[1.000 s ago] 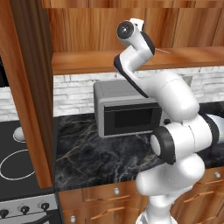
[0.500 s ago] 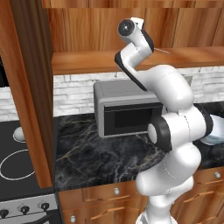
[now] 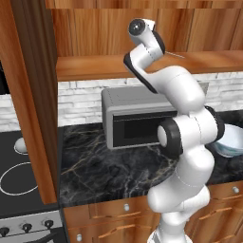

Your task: Open the cabinet and setup a tea strainer by placing it in the bowl upright.

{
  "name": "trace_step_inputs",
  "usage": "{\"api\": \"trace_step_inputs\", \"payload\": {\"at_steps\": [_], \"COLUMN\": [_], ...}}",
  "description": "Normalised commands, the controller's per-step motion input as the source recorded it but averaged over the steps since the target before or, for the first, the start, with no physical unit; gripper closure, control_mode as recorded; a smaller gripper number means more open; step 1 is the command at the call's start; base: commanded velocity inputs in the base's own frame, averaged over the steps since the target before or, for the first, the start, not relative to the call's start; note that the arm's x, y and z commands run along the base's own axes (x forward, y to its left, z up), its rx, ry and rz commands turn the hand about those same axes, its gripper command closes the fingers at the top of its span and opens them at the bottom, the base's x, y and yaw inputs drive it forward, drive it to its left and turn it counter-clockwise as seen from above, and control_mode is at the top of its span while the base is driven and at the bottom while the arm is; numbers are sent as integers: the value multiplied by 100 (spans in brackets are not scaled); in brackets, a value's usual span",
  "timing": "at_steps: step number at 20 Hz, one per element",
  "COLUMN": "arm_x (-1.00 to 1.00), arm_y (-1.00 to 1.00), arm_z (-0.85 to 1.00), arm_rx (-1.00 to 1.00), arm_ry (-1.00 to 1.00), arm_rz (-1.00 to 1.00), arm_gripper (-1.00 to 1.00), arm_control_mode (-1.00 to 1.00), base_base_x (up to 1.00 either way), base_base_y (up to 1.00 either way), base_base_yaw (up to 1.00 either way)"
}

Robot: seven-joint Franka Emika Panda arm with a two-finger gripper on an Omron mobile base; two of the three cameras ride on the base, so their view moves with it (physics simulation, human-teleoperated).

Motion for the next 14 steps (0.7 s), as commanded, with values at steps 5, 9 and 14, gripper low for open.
{"api": "trace_step_inputs", "payload": {"at_steps": [5, 9, 14], "arm_x": [26, 14, 8], "arm_y": [-4, 0, 2], "arm_z": [-9, -7, -8], "arm_rx": [1, 1, 0], "arm_ry": [5, 1, 0], "arm_rz": [0, 0, 0], "arm_gripper": [-100, -100, -100], "arm_control_mode": [-100, -100, -100], "base_base_x": [0, 0, 0], "base_base_y": [0, 0, 0], "base_base_yaw": [0, 0, 0]}}
